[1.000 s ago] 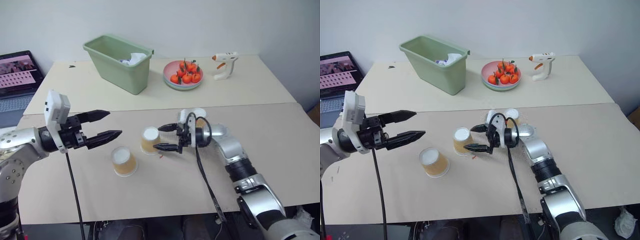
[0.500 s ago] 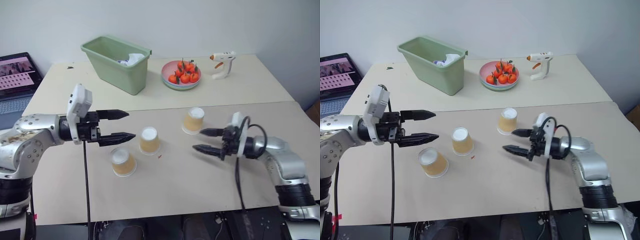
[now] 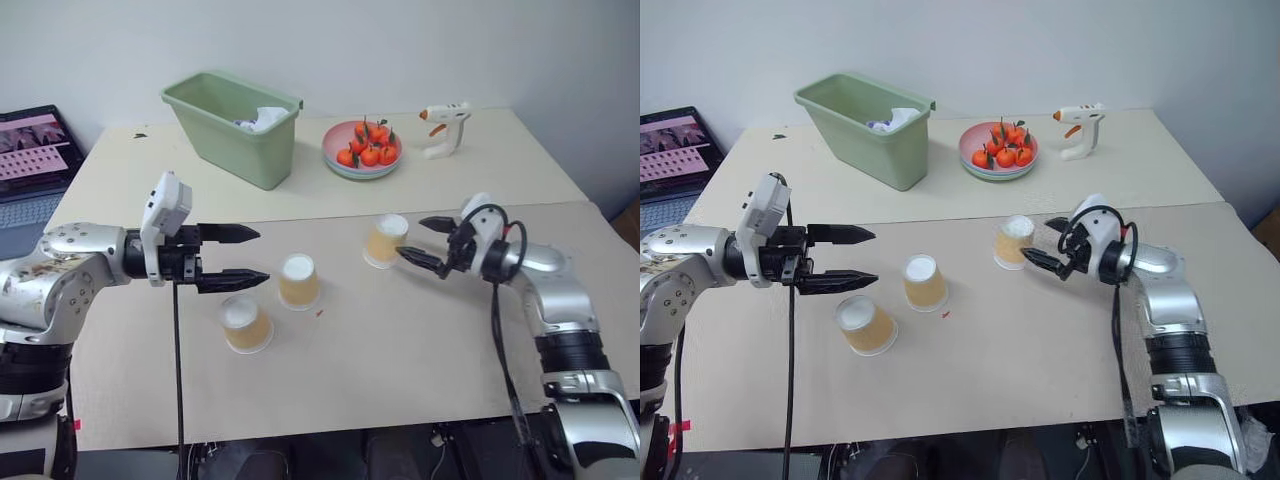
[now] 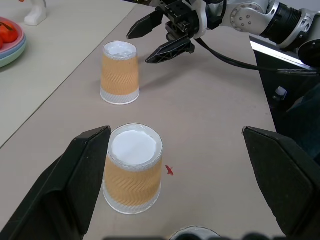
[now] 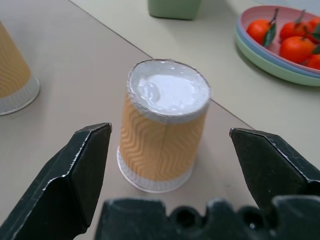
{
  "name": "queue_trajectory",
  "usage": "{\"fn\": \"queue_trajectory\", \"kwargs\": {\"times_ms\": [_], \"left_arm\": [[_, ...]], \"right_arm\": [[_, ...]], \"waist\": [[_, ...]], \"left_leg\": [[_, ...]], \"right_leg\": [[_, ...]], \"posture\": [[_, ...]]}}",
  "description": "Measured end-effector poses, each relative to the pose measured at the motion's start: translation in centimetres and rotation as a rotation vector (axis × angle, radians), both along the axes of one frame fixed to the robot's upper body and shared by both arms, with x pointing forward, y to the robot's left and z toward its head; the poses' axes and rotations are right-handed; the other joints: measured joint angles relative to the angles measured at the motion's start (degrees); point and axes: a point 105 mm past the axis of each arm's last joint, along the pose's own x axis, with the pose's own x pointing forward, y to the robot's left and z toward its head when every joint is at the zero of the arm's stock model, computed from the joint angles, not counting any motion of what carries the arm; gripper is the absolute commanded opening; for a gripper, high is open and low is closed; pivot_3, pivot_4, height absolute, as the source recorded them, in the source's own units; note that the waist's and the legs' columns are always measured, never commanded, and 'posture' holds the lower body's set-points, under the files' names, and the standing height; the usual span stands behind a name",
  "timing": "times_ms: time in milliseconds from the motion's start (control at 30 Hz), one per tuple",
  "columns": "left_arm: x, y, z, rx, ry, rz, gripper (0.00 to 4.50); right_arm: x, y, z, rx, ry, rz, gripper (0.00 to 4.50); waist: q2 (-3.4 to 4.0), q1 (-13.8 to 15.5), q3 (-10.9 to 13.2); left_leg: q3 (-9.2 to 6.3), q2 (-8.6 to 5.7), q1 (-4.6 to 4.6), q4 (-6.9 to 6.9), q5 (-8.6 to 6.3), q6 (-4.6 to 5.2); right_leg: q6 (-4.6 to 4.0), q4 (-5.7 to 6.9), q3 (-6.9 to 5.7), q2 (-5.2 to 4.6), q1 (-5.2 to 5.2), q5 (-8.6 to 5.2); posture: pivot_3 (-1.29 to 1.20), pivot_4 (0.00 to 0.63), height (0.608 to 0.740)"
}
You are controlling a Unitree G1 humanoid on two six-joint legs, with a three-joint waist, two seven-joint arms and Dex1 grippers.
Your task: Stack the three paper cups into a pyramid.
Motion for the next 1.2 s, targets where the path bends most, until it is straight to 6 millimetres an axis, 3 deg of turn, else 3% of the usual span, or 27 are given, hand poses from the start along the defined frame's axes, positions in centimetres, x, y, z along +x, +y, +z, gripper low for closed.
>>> {"fn": "queue_trajectory", "kwargs": {"times_ms": [300,400,500,600,733,833,1067,1200], "left_arm": [[-0.6,1.1,0.0,-0.005,-0.007,0.069,4.5],[-1.1,1.5,0.0,-0.011,-0.011,0.11,4.5],[-1.6,1.7,-0.1,-0.019,-0.006,0.129,4.5],[-1.8,2.1,-0.3,-0.02,0.0,0.163,4.5],[-2.0,2.6,-0.3,-0.021,-0.009,0.191,4.5],[-2.0,2.8,-0.4,-0.02,-0.009,0.206,4.5],[-2.1,2.8,-0.7,-0.018,-0.005,0.223,4.5],[-2.2,2.6,-0.6,-0.028,-0.006,0.217,4.5]], "right_arm": [[1.3,1.5,-0.5,0.031,0.02,0.039,4.47],[2.7,2.3,-0.2,0.043,0.004,0.032,4.47],[3.4,2.9,0.2,0.058,-0.015,0.036,3.78],[3.5,3.1,-0.1,0.068,-0.015,0.05,2.76],[3.5,3.1,-0.1,0.069,-0.011,0.057,2.73],[2.8,3.3,-0.2,0.066,0.008,0.105,2.73],[-2.0,6.2,-1.1,0.058,0.089,0.353,2.73],[-2.7,7.9,-1.2,0.063,0.102,0.396,2.73]], "waist": [[0.0,-0.26,0.0],[0.0,-0.86,0.0],[0.0,-1.09,0.0],[0.0,-1.26,0.0],[0.01,-1.26,0.0],[0.01,-1.24,0.0],[0.01,-1.42,-0.01],[0.01,-1.27,-0.01]], "left_leg": [[0.0,0.01,0.02,0.0,0.0,0.0],[0.01,0.01,0.03,0.0,0.0,-0.01],[0.0,0.01,0.01,0.0,0.0,-0.01],[0.0,0.0,0.01,-0.01,0.0,-0.01],[0.0,0.0,0.03,0.0,0.0,-0.01],[0.0,0.02,0.02,0.0,-0.01,0.0],[0.01,0.02,0.05,0.0,-0.02,0.0],[0.02,0.02,0.07,0.0,-0.02,0.0]], "right_leg": [[0.0,0.02,0.05,0.02,-0.03,0.0],[-0.01,0.02,0.1,0.02,-0.04,0.01],[-0.01,0.01,0.1,0.02,-0.06,0.01],[-0.01,0.01,0.12,0.03,-0.06,0.02],[0.0,0.03,0.12,0.03,-0.06,0.02],[0.0,0.03,0.12,0.05,-0.06,0.02],[0.0,0.07,0.19,0.07,-0.09,0.02],[-0.01,0.06,0.19,0.08,-0.09,0.03]], "posture": [[0.0,0.15,0.725],[0.0,0.15,0.725],[0.0,0.15,0.725],[0.0,0.15,0.725],[0.0,0.15,0.725],[0.0,0.15,0.725],[0.0,0.15,0.725],[0.0,0.15,0.725]]}}
